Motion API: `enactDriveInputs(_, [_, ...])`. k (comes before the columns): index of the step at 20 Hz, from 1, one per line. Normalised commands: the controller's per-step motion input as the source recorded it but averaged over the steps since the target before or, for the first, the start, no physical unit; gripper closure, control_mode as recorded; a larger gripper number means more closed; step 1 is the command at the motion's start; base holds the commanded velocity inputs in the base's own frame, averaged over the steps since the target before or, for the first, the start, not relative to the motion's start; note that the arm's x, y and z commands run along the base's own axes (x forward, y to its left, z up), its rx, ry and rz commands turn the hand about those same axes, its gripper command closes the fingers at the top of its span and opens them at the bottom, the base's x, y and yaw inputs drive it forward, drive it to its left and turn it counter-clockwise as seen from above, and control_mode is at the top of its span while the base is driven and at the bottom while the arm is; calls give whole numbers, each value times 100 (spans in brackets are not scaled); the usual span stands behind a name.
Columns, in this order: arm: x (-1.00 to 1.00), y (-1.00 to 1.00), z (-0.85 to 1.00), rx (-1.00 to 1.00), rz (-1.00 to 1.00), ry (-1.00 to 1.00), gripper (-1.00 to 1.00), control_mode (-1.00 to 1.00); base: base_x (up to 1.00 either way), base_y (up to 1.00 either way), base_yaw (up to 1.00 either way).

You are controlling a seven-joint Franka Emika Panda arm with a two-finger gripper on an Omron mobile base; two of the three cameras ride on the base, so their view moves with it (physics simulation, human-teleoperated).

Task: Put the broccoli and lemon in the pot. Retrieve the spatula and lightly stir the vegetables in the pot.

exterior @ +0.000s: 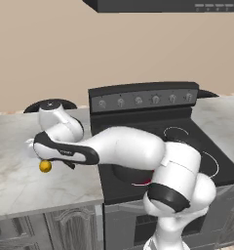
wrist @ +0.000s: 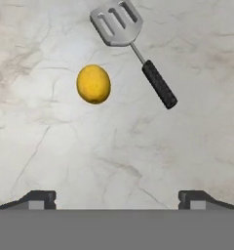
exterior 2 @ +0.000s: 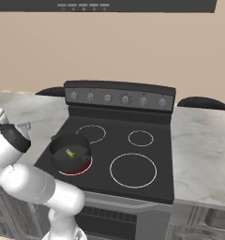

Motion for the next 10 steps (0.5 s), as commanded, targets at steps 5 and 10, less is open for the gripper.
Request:
enactDriveInputs(5, [26, 15, -35, -5, -6, 7, -100, -100, 0, 0, 0])
enactDriveInputs(10, [26, 8, -37, -4, -4, 0, -100, -100, 0, 0, 0])
